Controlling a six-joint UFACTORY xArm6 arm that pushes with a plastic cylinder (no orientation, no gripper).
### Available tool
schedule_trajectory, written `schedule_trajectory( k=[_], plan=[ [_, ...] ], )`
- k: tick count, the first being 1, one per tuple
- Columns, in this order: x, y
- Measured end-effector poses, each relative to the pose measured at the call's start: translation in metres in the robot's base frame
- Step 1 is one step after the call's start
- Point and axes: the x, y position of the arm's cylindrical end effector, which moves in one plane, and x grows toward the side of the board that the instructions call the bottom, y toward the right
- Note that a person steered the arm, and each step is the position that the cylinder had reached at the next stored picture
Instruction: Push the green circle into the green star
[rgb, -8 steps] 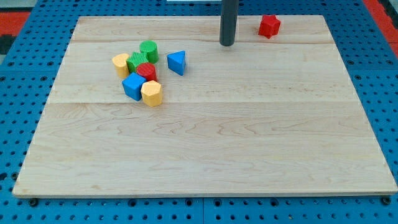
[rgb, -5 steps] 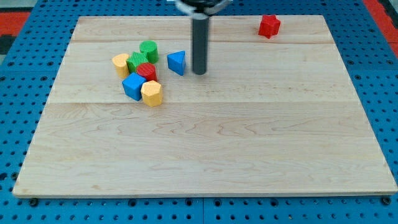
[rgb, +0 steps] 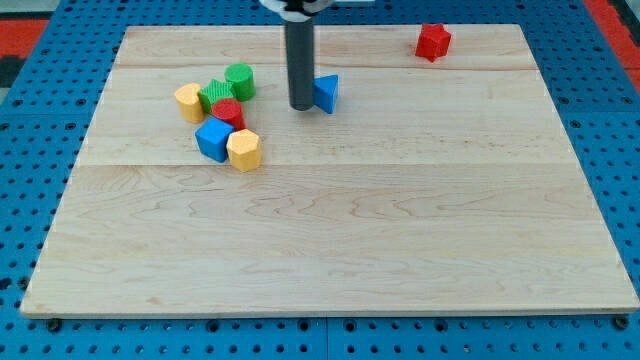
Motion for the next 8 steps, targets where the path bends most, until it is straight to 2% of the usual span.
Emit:
schedule_trajectory(
  k=[1,2,5,6,7,8],
  plan=[
    [-0.028,0.022],
    [-0.034,0.034],
    [-0.028,0.071],
    [-0.063,-0.012],
    [-0.077,-0.065],
    [-0.051,-0.101]
  ],
)
